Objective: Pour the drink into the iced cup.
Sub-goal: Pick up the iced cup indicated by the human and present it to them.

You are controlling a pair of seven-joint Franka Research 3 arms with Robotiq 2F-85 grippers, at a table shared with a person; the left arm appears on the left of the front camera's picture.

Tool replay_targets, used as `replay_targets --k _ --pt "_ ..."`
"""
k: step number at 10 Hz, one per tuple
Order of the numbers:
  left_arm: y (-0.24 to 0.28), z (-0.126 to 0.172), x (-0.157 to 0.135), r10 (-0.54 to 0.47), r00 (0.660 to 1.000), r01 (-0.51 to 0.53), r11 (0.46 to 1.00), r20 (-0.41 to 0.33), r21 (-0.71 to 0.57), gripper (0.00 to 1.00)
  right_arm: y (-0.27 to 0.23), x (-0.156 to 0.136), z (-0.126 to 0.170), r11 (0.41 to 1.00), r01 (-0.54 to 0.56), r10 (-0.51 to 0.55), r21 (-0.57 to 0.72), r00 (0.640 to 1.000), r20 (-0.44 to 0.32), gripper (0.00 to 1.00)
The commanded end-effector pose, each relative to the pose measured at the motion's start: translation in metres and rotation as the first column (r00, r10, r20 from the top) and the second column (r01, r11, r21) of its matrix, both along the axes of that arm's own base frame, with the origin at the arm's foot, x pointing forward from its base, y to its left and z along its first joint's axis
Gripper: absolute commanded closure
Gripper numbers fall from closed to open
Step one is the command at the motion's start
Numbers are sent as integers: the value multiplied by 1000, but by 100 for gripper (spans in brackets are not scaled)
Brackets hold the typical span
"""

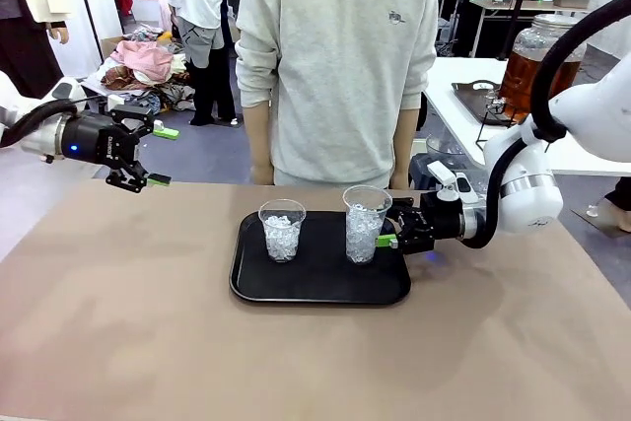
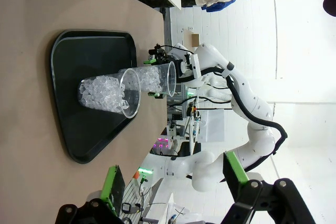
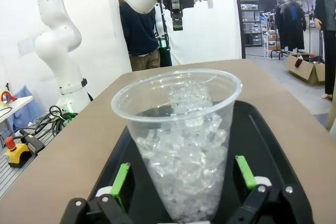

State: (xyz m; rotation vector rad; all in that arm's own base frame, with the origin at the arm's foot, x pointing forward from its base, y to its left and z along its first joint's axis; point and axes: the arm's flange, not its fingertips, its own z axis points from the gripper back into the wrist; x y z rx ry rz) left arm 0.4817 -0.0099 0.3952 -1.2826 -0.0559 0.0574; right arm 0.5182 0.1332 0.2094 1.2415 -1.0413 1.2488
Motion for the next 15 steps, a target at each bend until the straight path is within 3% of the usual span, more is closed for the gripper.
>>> replay_targets --k 1,13,15 --pt "0 0 0 -1 1000 1 1000 1 0 0 10 4 -1 1000 22 -22 9 999 32 0" --pt "0 0 0 -1 1000 1 1000 1 0 0 41 4 -7 1000 27 -27 3 1000 7 0" --pt "0 0 0 -1 1000 1 1000 1 0 0 41 3 -7 1000 23 -23 5 1000 4 26"
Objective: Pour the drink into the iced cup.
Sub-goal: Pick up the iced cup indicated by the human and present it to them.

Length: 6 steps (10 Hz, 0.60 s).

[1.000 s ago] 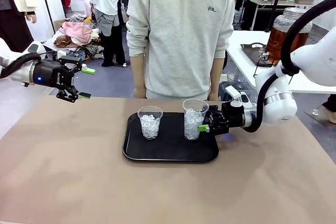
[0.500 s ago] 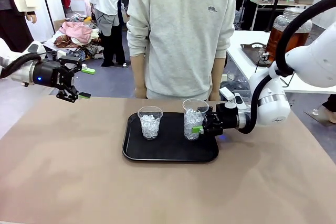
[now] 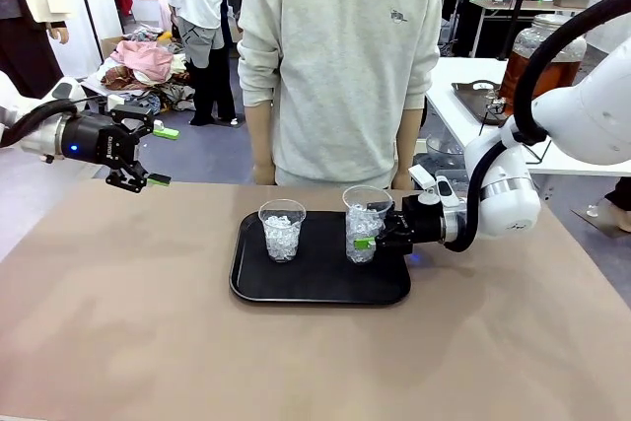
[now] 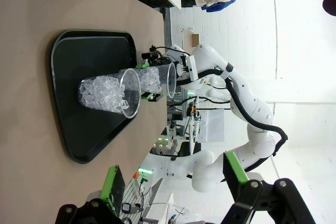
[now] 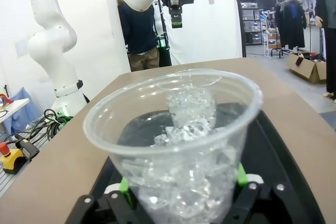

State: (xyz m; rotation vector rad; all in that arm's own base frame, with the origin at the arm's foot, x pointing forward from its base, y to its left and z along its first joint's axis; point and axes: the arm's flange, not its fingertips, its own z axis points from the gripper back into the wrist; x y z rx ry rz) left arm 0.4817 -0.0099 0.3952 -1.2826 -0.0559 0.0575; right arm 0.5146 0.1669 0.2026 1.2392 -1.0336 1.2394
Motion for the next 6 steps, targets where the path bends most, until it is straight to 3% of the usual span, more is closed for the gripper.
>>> replay_targets --k 1,6 --pt "0 0 0 -1 1000 1 1000 1 0 0 7 6 0 1000 17 -18 7 1000 16 26" --pt "0 0 0 -1 1000 1 1000 1 0 0 -1 6 21 998 -6 7 61 1000 -22 26"
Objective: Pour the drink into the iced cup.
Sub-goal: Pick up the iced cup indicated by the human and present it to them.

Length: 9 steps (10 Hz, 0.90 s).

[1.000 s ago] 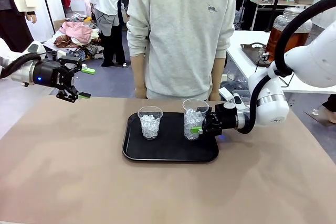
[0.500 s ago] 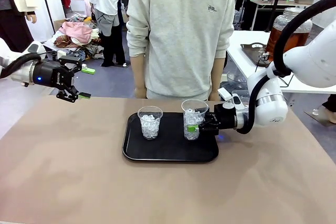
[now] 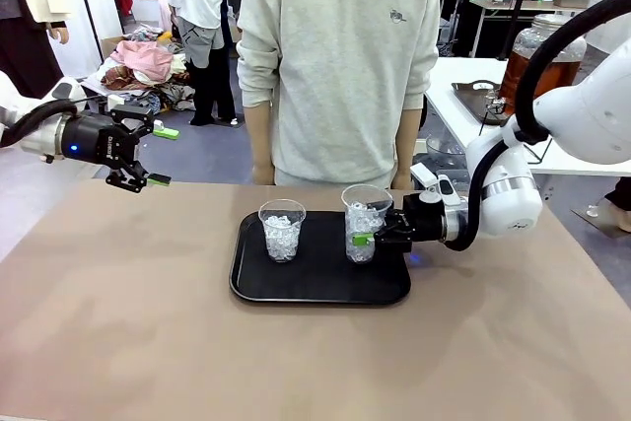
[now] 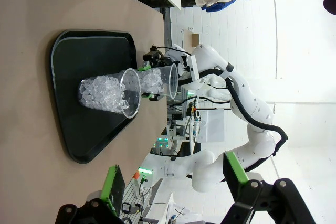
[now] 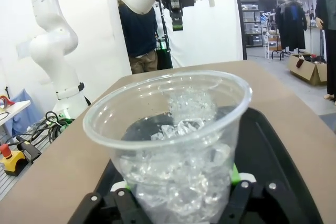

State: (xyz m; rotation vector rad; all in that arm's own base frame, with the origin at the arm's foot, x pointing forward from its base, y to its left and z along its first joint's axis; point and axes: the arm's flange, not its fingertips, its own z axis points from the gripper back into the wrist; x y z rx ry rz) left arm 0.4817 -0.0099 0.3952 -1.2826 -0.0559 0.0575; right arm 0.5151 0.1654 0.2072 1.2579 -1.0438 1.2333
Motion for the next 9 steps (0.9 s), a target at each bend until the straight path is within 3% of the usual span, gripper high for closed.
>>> replay_targets --k 1,7,9 --pt "0 0 0 -1 1000 1 1000 1 0 0 -3 9 31 999 0 1 48 1000 -9 26" --pt "0 0 0 -1 1000 1 1000 1 0 0 -7 53 120 994 -80 79 77 997 10 26" --pt "0 0 0 -1 1000 1 1000 1 0 0 -8 64 134 996 -78 77 49 997 13 26"
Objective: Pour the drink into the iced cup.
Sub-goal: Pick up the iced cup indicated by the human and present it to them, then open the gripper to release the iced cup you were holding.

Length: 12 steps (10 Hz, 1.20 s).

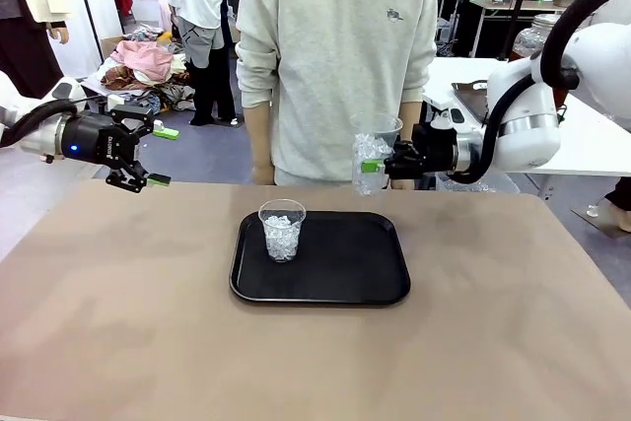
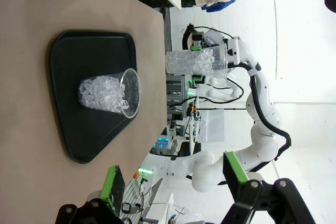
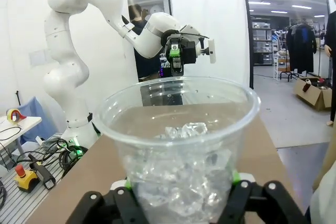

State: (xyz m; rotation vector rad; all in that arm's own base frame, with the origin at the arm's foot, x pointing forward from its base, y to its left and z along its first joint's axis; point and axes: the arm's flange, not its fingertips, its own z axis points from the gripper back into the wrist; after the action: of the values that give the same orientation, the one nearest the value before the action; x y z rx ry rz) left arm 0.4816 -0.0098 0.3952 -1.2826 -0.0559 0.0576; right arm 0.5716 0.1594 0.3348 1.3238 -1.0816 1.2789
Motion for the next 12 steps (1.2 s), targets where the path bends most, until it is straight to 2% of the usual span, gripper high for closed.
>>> replay_targets --k 1,12 --pt "0 0 0 -1 1000 1 1000 1 0 0 -2 10 10 1000 -18 18 -20 1000 0 26" --pt "0 0 0 -1 1000 1 1000 1 0 0 -2 6 6 1000 -8 8 -13 1000 17 26"
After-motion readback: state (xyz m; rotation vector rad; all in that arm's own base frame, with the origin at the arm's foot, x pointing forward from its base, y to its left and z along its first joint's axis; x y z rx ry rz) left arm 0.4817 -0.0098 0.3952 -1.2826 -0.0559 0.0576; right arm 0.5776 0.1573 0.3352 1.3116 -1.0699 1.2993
